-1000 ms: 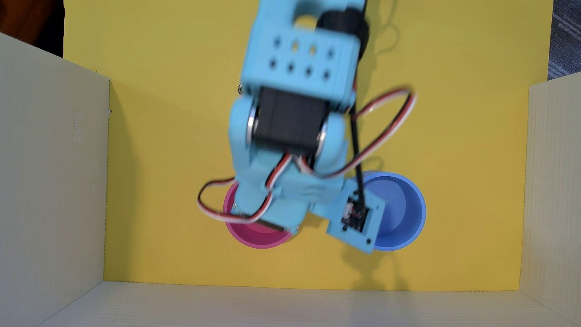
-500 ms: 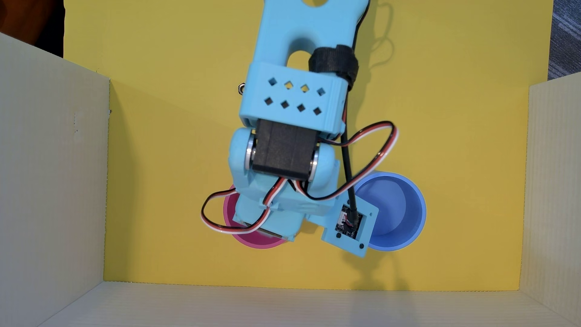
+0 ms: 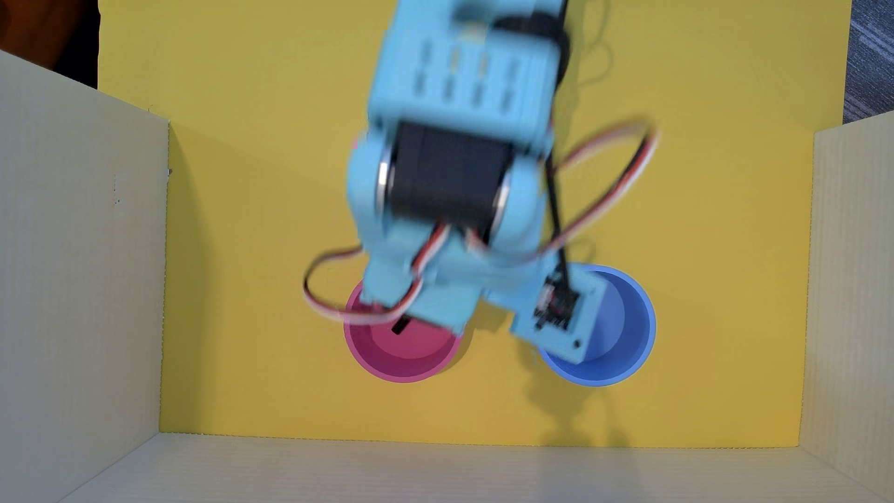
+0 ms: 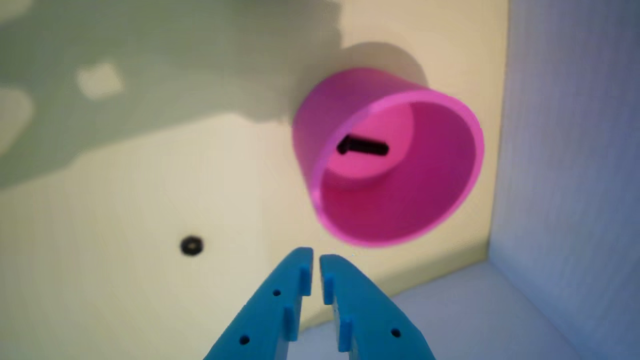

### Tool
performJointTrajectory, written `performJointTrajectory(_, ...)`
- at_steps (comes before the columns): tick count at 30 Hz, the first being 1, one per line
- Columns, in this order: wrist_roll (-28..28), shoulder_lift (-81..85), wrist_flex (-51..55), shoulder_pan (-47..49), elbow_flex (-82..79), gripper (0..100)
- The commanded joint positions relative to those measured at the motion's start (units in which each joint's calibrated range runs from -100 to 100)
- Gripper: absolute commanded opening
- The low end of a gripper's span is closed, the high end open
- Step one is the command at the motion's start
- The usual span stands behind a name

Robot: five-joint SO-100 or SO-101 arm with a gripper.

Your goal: Pick up the bolt and place it in the pink box

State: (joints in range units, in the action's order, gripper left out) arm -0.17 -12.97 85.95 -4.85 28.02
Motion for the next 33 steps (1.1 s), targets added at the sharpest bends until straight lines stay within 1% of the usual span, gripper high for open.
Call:
performJointTrajectory(1,0.41,15.32,-2.17,0.51,-15.40,2)
performJointTrajectory(3,1.08,23.24,-7.75,1.17,-27.07,2)
performJointTrajectory(8,2.39,46.22,-26.79,3.23,-59.36,1)
performJointTrajectory(11,1.81,58.34,-35.03,3.60,-73.29,1)
performJointTrajectory(14,1.81,69.62,-40.52,3.60,-83.60,1)
performJointTrajectory(17,1.81,79.38,-42.75,3.60,-91.11,1)
performJointTrajectory(27,1.81,111.62,-41.98,3.89,-106.76,1)
performJointTrajectory(31,1.81,111.45,-41.04,7.50,-109.20,1)
performJointTrajectory(33,1.81,110.95,-37.78,10.15,-109.75,1)
